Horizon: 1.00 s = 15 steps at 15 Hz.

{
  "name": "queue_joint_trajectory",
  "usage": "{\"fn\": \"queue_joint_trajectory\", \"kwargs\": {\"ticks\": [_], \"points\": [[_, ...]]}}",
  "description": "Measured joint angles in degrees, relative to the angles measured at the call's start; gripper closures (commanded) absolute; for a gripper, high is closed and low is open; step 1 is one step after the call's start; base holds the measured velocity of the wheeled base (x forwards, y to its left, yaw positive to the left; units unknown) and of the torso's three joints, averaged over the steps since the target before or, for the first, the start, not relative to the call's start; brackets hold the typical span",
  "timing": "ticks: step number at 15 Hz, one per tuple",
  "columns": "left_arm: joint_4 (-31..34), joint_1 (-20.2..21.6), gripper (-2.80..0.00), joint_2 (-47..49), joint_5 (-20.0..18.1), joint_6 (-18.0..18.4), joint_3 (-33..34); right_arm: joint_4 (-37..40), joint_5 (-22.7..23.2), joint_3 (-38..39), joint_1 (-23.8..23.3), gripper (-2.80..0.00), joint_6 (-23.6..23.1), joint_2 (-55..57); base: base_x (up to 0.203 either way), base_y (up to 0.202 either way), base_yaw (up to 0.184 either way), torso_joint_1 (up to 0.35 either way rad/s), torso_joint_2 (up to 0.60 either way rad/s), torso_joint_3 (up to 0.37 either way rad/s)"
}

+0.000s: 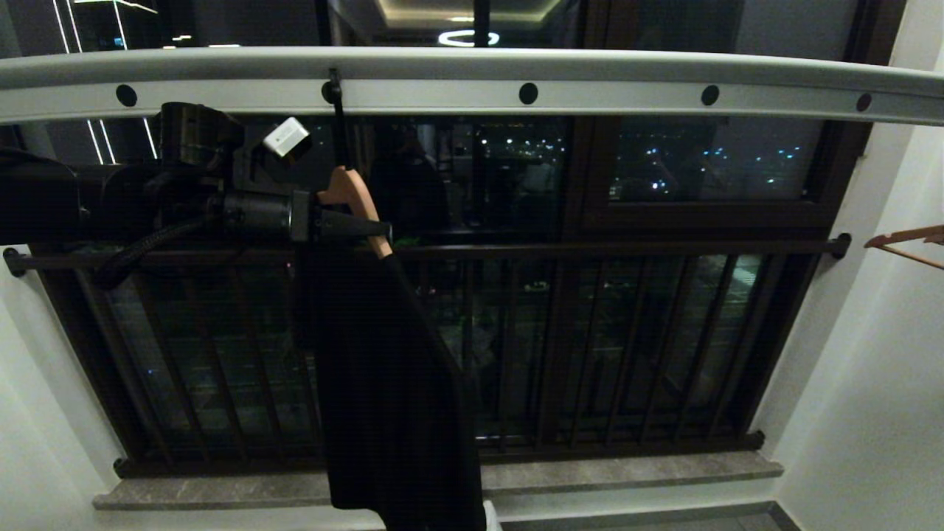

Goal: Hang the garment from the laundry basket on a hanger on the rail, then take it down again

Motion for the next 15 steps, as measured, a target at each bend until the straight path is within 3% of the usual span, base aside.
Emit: {"fn": "queue_joint_trajectory", "kwargs": {"ticks": [15], "points": [[-0.3, 2.8, 0.00, 4.3, -0.2, 0.5, -3.1, 0.0, 0.0, 0.0, 0.0, 0.00, 0.0, 0.0, 0.000, 0.000, 0.000, 0.000, 0.00, 0.000]]}}
